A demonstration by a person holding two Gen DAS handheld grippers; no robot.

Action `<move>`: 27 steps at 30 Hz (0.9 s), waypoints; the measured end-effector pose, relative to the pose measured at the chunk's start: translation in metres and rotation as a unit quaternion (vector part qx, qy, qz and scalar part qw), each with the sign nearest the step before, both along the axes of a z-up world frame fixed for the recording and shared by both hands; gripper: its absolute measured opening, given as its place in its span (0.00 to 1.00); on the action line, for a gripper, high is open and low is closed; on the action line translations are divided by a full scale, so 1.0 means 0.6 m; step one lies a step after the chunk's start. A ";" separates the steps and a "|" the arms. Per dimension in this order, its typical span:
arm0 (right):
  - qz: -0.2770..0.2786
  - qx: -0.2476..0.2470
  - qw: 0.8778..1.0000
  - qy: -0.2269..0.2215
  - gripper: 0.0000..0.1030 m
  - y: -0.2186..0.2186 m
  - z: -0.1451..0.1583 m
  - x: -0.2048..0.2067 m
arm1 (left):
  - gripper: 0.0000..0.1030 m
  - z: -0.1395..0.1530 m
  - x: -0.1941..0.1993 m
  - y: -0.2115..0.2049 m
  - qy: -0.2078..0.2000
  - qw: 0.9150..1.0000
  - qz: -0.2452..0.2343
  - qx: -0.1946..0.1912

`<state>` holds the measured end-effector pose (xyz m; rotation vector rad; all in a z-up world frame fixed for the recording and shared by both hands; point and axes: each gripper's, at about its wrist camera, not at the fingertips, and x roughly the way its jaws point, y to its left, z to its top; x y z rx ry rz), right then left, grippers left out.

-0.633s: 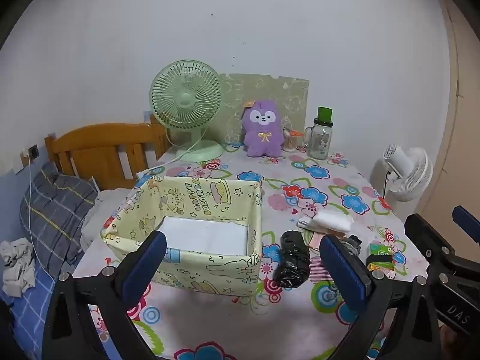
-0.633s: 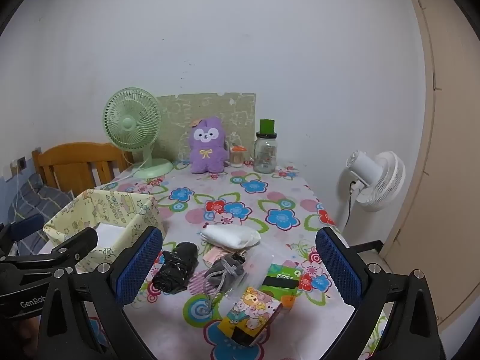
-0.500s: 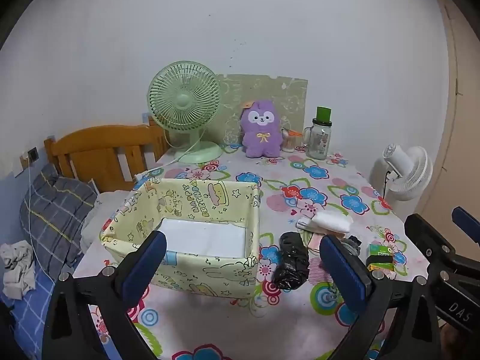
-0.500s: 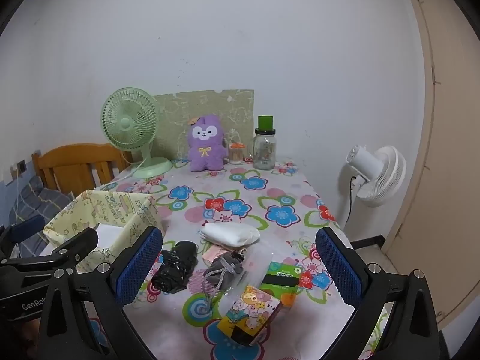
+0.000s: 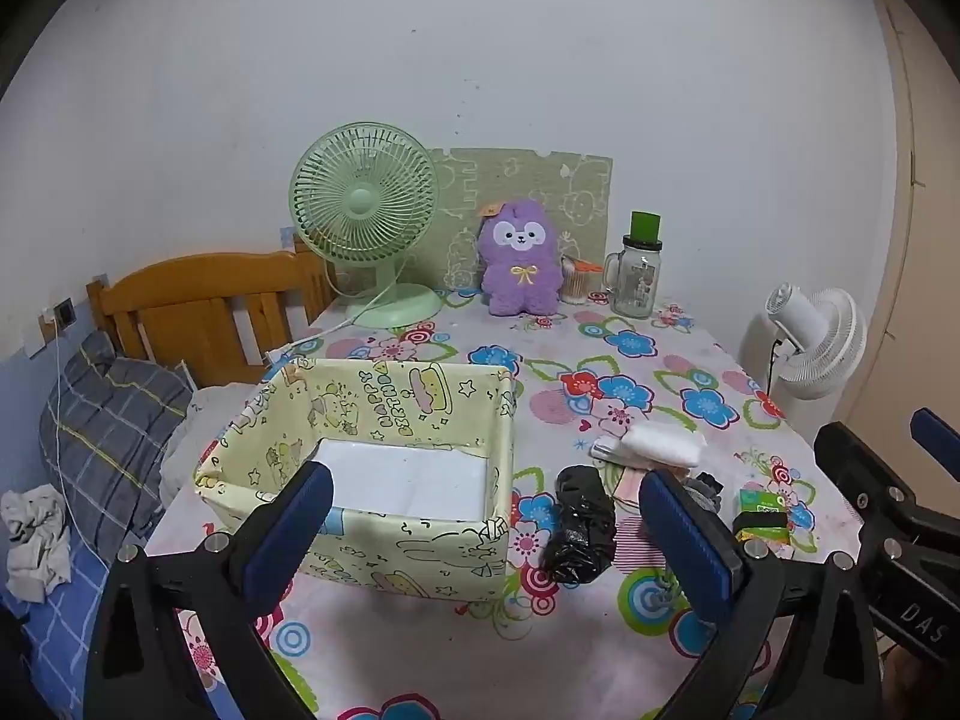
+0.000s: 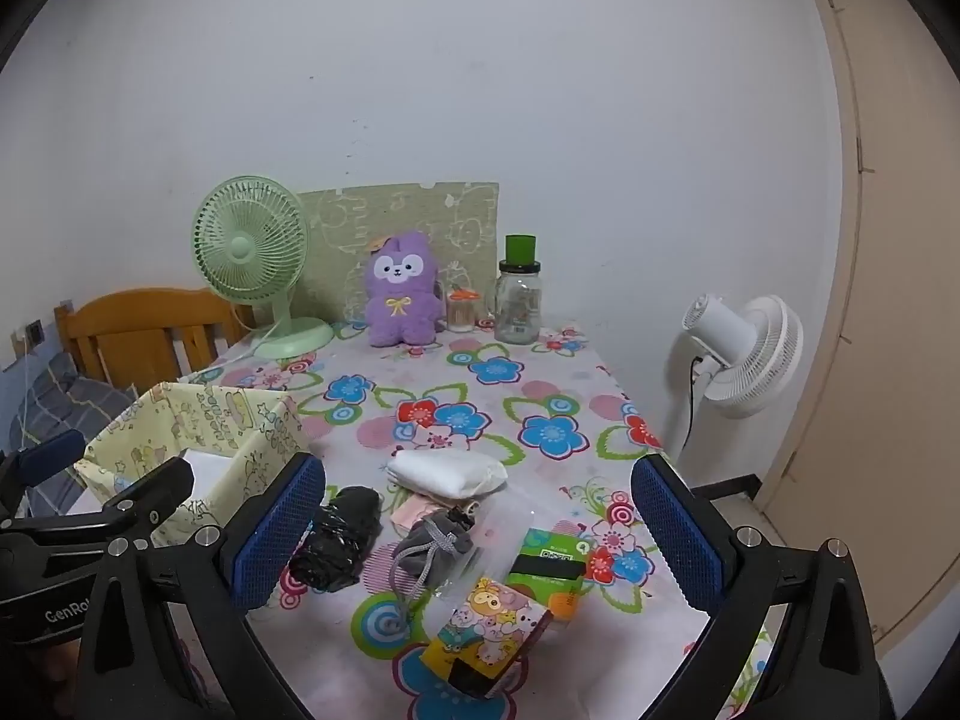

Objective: Organize soft objects

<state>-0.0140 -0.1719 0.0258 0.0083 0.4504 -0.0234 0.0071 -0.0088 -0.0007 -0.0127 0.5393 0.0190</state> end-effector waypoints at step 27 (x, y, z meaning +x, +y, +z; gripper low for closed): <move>-0.012 0.004 1.000 0.008 1.00 -0.008 0.005 -0.011 | 0.98 0.007 -0.010 0.000 -0.008 1.000 -0.012 -0.004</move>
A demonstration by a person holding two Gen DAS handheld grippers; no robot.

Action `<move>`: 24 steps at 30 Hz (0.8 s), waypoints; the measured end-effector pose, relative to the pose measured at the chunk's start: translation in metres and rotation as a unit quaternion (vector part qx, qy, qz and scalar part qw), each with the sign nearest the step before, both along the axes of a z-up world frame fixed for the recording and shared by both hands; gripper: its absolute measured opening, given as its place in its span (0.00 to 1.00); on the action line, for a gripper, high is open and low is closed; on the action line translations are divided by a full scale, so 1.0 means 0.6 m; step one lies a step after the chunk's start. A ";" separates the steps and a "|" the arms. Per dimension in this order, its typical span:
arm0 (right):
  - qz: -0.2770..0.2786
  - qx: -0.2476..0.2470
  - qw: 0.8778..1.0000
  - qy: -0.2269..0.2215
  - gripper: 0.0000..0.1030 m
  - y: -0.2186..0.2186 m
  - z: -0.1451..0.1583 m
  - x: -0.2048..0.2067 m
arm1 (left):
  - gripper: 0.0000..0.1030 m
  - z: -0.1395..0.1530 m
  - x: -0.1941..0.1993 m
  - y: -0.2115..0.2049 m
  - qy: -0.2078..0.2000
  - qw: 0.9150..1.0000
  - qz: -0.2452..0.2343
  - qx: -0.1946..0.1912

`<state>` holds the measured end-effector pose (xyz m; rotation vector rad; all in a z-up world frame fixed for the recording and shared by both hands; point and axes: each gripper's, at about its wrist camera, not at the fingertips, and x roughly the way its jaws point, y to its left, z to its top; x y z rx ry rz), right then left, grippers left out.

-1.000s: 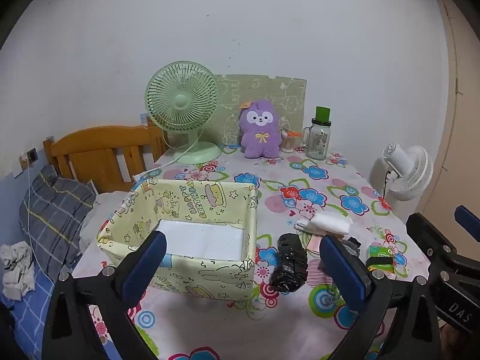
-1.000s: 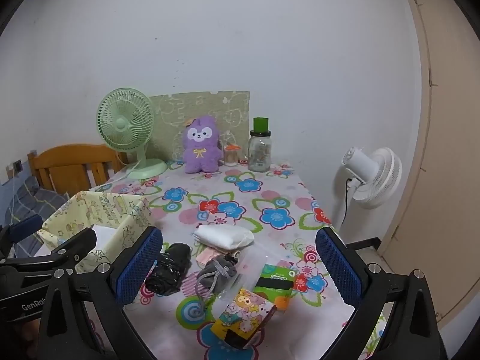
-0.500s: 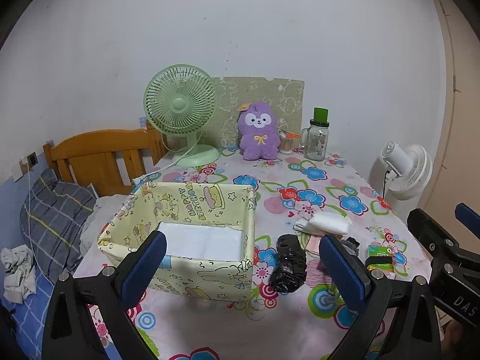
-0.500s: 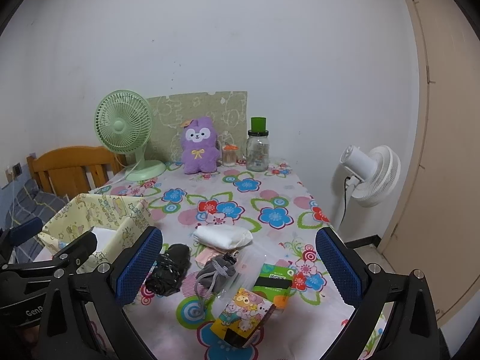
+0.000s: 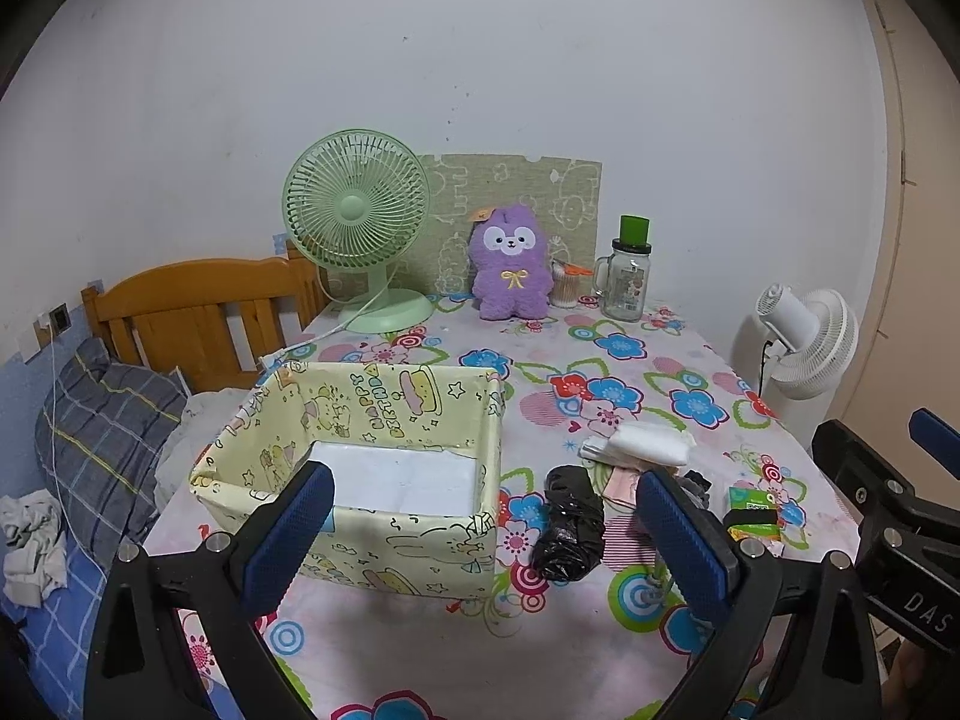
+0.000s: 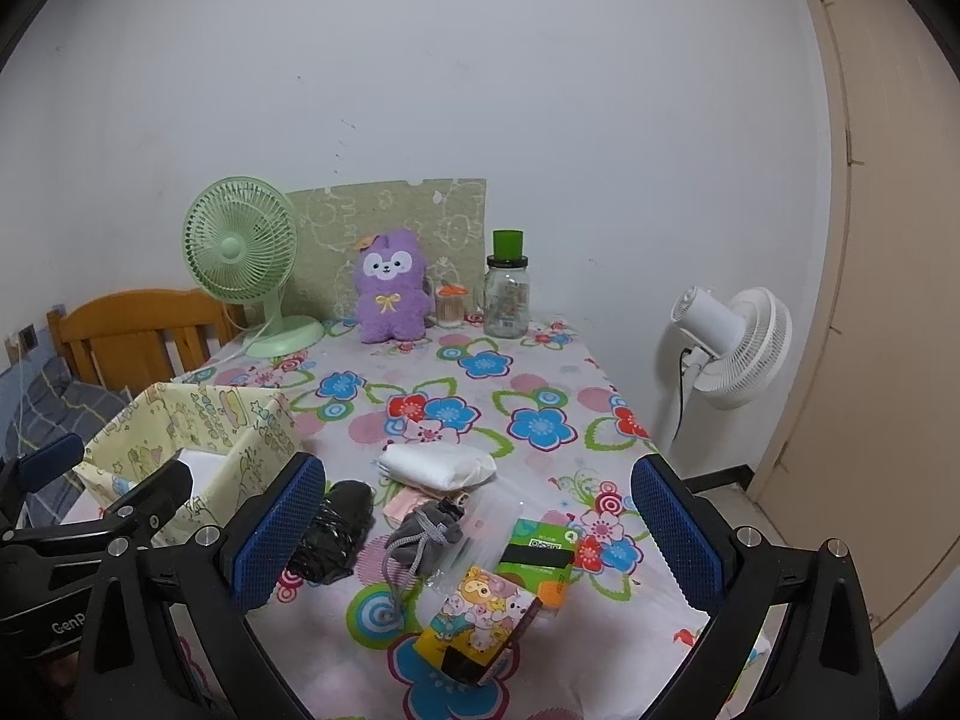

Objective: Organize soft objects

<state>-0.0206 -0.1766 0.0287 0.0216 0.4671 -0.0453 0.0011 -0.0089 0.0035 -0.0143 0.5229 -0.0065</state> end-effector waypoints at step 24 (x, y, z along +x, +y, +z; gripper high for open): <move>0.006 0.009 1.000 0.003 1.00 -0.003 0.003 -0.007 | 0.95 0.003 -0.009 -0.002 -0.006 1.000 -0.002 0.004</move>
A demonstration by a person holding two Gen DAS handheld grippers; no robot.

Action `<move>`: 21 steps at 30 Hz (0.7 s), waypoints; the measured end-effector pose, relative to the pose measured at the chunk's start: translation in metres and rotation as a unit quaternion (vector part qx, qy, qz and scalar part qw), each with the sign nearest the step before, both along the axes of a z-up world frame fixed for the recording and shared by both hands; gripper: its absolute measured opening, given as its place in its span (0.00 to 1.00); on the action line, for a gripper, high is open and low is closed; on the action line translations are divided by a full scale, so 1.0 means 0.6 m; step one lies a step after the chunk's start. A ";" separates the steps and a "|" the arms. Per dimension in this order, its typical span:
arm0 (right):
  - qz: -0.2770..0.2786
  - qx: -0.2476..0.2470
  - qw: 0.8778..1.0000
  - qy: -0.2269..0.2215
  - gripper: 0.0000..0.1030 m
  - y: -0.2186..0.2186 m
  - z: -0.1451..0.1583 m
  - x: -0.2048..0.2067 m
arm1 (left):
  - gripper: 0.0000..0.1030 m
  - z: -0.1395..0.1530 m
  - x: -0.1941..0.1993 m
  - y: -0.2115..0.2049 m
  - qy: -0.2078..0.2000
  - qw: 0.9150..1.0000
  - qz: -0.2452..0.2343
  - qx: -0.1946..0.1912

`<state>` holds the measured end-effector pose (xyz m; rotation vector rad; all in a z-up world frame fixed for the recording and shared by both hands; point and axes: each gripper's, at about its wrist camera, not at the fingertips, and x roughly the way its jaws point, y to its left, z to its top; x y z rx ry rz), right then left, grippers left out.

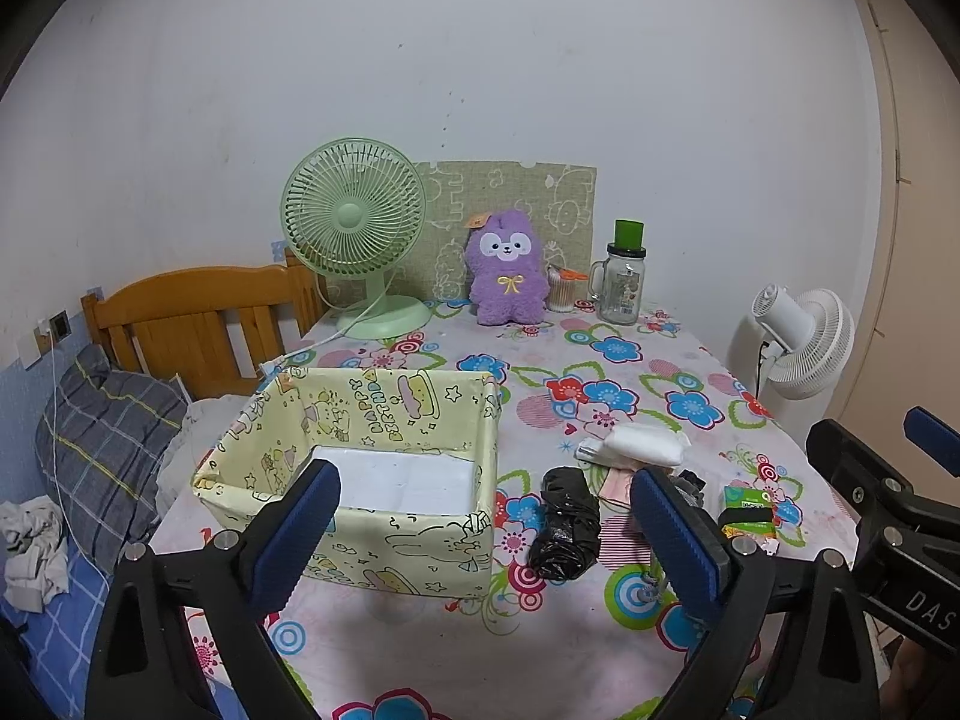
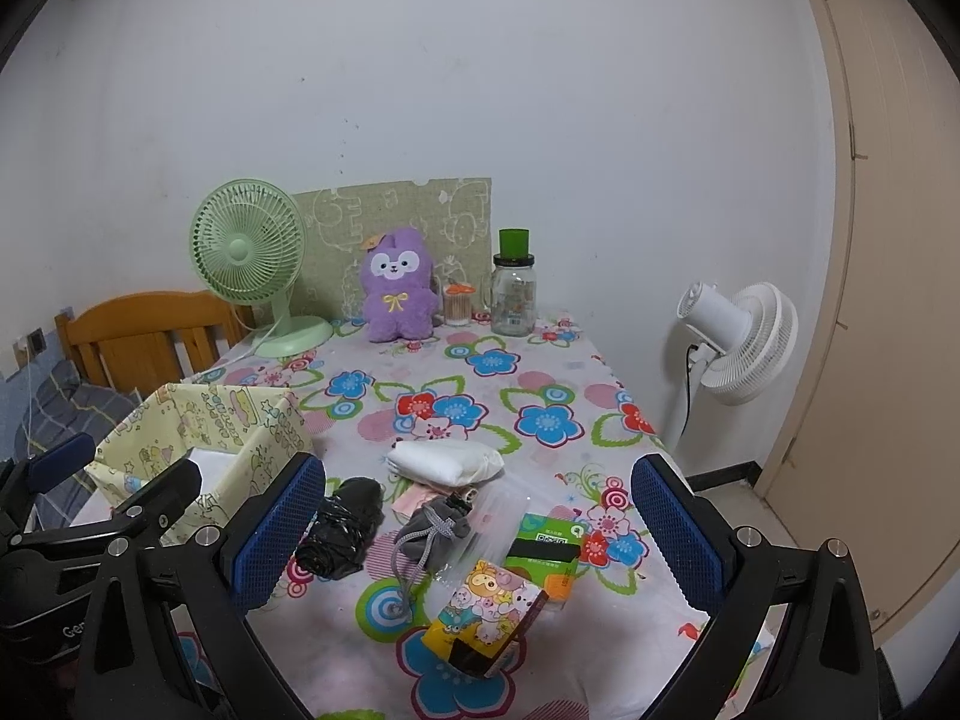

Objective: Organize soft objects

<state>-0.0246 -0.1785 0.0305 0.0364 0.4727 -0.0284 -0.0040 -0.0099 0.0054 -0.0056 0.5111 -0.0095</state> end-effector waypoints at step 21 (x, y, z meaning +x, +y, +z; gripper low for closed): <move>0.005 0.000 1.000 -0.001 1.00 0.003 0.005 -0.001 | 0.94 0.001 -0.004 0.004 -0.001 1.000 0.002 0.002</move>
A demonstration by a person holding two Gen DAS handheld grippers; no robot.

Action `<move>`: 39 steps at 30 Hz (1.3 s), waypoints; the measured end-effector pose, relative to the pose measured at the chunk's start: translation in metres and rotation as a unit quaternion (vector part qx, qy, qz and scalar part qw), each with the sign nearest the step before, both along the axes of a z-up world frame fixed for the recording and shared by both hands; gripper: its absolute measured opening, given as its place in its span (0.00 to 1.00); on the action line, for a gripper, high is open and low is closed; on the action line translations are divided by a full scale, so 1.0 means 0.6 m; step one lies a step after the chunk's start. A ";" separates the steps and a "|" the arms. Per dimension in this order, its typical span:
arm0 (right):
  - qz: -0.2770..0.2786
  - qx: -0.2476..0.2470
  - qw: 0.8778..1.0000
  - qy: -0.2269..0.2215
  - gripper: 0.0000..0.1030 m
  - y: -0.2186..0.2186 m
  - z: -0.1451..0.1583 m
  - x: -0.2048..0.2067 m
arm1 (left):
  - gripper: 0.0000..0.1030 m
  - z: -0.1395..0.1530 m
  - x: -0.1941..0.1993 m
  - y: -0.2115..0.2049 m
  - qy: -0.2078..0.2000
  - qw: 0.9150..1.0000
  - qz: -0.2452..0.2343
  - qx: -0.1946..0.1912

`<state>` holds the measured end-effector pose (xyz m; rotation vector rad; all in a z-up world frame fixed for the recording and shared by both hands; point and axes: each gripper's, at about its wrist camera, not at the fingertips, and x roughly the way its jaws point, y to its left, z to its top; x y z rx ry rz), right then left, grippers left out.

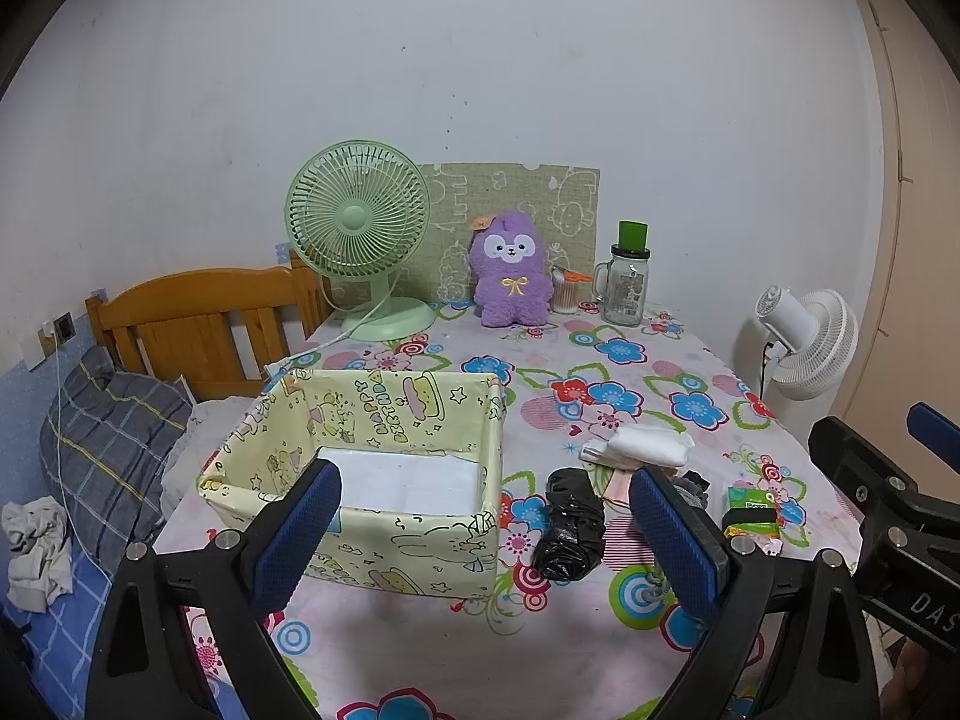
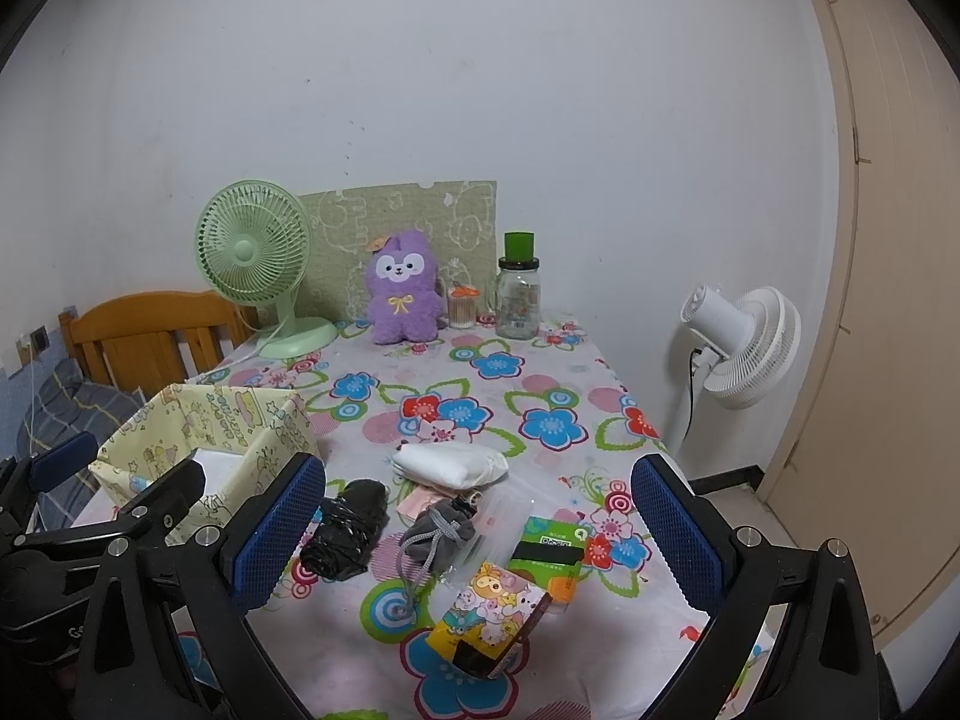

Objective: Organize soft objects

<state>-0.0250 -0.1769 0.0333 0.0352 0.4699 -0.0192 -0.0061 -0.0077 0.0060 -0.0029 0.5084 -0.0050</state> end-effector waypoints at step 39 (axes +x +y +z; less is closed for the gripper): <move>-0.013 0.020 0.997 0.078 0.89 -0.079 -0.092 0.083 | 0.86 -0.105 0.083 -0.151 0.096 0.990 -0.106 0.014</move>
